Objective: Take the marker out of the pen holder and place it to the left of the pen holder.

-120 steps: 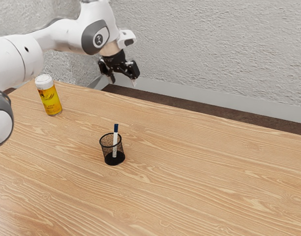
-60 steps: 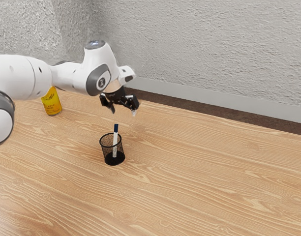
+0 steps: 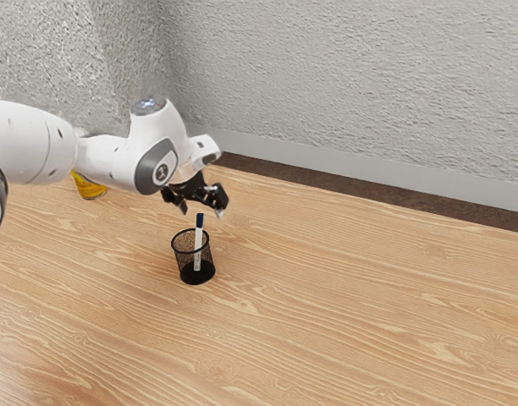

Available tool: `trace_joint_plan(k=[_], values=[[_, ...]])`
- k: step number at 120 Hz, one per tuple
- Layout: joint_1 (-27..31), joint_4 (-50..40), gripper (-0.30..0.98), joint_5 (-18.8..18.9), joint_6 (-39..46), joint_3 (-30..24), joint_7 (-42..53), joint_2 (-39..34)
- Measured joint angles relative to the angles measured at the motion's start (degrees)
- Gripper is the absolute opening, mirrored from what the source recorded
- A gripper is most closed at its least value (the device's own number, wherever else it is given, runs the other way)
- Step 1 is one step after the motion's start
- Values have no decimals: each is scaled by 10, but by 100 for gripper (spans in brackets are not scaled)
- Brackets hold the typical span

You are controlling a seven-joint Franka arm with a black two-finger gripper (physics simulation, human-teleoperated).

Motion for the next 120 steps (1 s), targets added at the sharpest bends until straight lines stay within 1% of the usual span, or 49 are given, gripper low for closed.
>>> trace_joint_plan(k=[44,56,74,84,100,120], values=[[-19,-15,68,0,31,3,1,2],[-20,-16,61,1,33,3,2,3],[-23,-21,45,3,35,4,2,4],[-24,-25,38,4,36,4,3,3],[-24,-32,32,5,37,4,3,-2],[-24,-46,29,6,37,12,3,-18]])
